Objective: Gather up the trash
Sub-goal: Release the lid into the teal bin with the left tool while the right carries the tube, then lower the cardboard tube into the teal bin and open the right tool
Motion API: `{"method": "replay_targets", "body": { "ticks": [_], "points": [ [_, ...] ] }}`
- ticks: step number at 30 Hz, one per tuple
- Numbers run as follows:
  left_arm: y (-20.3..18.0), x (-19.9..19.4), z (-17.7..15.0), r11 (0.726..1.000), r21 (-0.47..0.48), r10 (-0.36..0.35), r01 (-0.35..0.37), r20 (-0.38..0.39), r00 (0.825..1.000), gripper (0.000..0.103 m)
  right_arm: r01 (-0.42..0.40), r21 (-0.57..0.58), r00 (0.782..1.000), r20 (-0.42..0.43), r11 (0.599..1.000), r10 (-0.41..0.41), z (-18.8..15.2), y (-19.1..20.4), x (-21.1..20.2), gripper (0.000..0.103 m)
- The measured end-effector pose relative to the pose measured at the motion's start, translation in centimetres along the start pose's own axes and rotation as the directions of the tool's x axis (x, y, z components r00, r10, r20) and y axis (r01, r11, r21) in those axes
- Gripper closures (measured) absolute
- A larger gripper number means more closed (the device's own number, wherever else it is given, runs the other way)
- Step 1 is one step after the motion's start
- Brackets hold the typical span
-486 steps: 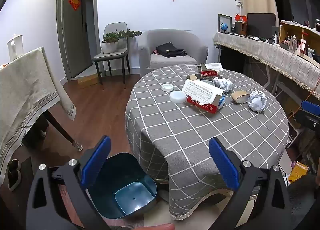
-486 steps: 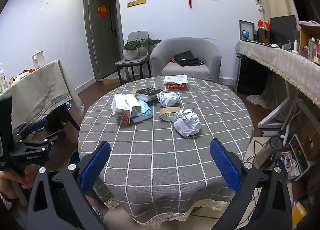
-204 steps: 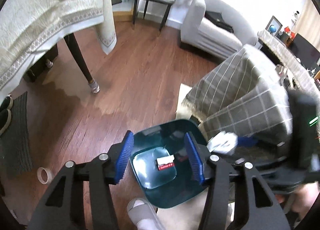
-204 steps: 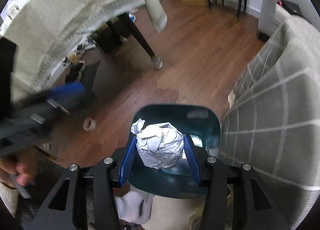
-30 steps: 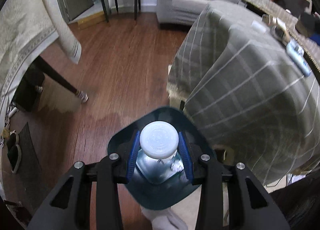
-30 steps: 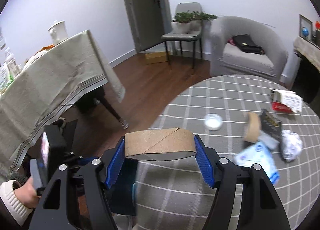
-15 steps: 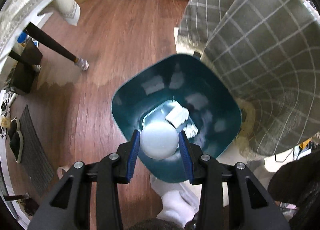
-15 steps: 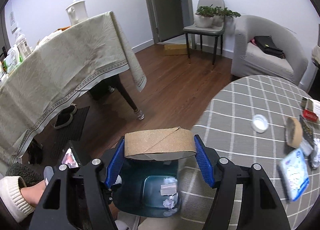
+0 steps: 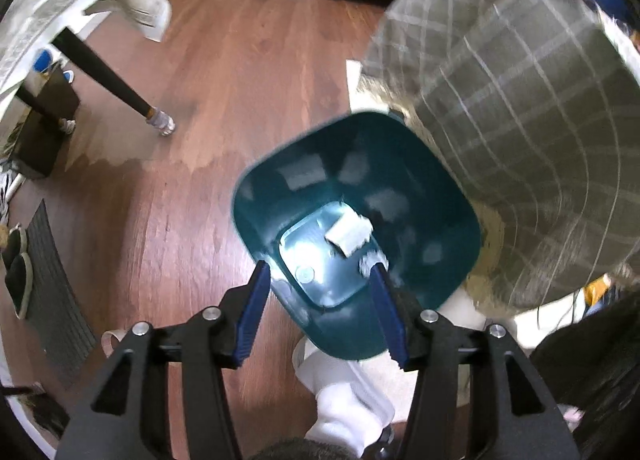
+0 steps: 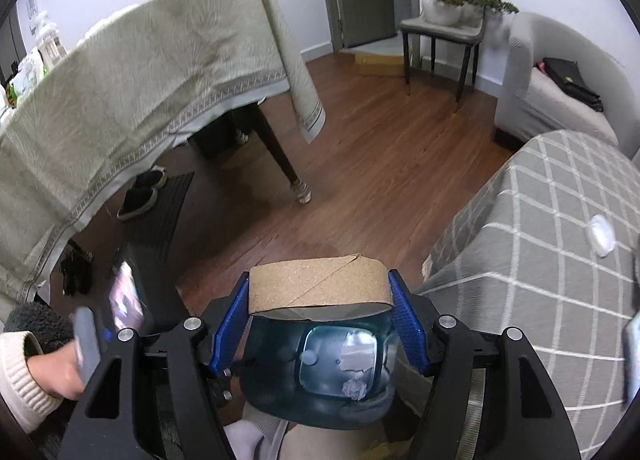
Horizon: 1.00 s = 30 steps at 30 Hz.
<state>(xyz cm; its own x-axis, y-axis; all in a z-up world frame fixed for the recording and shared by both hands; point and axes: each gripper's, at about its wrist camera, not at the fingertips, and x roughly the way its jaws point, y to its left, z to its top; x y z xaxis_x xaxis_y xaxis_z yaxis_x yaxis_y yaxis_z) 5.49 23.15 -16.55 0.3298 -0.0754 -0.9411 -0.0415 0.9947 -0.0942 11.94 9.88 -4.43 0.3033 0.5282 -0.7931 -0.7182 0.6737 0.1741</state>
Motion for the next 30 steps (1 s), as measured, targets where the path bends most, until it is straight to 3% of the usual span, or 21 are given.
{"method": "replay_targets", "body": {
  "ticks": [5, 11, 19, 30],
  "points": [
    [2.0, -2.1, 0.7, 0.997, -0.076, 0.002, 0.003, 0.078, 0.997, 0.057, -0.008, -0.01, 0.998, -0.059, 1.0, 0.008, -0.6, 0.8, 1.7, 0.036],
    [3.9, -5.6, 1.9, 0.991, -0.135, 0.0, 0.026, 0.191, 0.982, 0.066, -0.015, -0.015, 0.994, -0.108, 1.0, 0.014, -1.5, 1.3, 3.4, 0.036],
    [3.4, -9.3, 3.2, 0.99, -0.131, -0.009, 0.046, 0.274, 0.962, 0.07, 0.0, -0.005, 0.979, -0.205, 1.0, -0.001, -3.6, 0.4, 6.4, 0.036],
    [1.9, -12.8, 4.3, 0.996, -0.085, -0.002, 0.035, 0.362, 0.932, 0.071, 0.019, -0.046, 0.935, -0.352, 0.999, -0.035, -7.6, -0.5, 11.9, 0.035]
  ]
}}
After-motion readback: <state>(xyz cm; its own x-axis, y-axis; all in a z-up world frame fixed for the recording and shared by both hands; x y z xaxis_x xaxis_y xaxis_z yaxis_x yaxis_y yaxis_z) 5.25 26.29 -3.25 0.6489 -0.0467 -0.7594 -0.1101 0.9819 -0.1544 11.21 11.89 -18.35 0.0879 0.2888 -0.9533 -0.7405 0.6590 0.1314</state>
